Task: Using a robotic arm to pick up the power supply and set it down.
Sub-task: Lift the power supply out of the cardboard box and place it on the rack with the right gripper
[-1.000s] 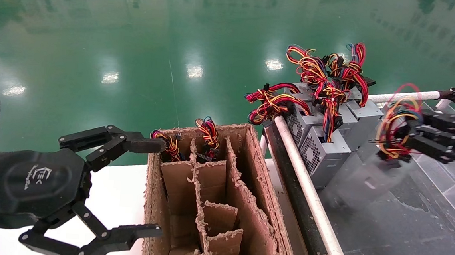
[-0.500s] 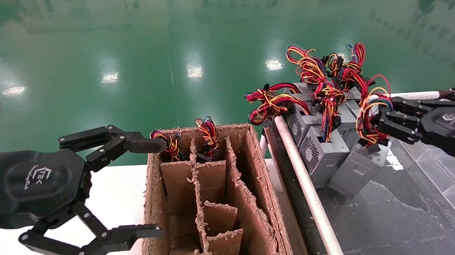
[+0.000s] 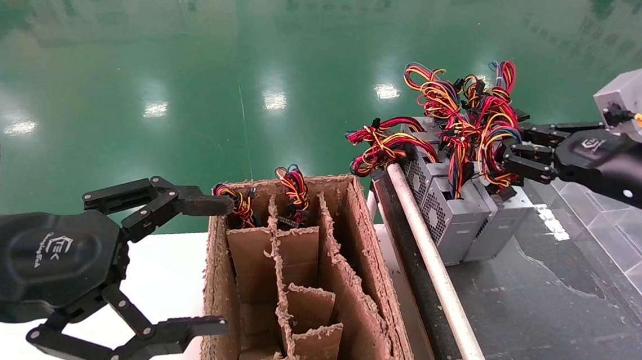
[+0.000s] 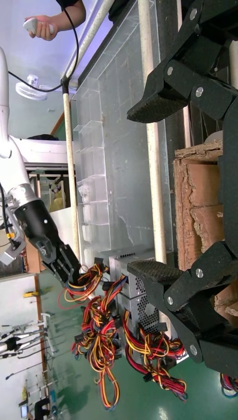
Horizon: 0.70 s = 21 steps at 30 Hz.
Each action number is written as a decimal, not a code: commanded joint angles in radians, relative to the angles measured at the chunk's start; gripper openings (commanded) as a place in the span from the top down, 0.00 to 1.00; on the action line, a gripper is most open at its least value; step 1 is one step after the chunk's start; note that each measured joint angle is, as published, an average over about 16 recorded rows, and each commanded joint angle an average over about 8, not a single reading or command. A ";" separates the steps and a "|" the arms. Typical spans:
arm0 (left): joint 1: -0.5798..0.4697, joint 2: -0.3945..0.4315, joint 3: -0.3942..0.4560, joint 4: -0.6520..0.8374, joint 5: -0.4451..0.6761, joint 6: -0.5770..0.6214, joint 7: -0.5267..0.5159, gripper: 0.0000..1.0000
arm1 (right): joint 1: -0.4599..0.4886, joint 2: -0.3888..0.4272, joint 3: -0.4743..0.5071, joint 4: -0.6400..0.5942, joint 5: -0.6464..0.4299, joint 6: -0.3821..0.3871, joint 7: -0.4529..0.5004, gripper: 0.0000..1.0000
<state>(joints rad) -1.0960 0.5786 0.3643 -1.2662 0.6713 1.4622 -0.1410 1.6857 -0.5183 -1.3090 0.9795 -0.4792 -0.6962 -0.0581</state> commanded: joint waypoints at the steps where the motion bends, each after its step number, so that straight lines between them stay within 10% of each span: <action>1: 0.000 0.000 0.000 0.000 0.000 0.000 0.000 0.00 | 0.014 -0.020 -0.005 -0.028 -0.012 -0.011 0.006 1.00; 6: 0.000 0.000 0.000 0.000 0.000 0.000 0.000 0.00 | 0.018 -0.058 -0.008 -0.087 -0.014 -0.041 -0.002 0.95; 14: 0.000 0.000 0.000 0.000 0.000 0.000 0.000 0.00 | 0.009 -0.078 -0.002 -0.127 0.000 -0.071 -0.016 0.03; 21: 0.000 0.000 0.000 0.000 0.000 0.000 0.000 0.00 | 0.001 -0.078 0.001 -0.132 0.009 -0.088 -0.025 0.00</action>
<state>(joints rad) -1.0960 0.5785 0.3645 -1.2662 0.6712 1.4621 -0.1409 1.6878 -0.5944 -1.3085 0.8483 -0.4726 -0.7808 -0.0826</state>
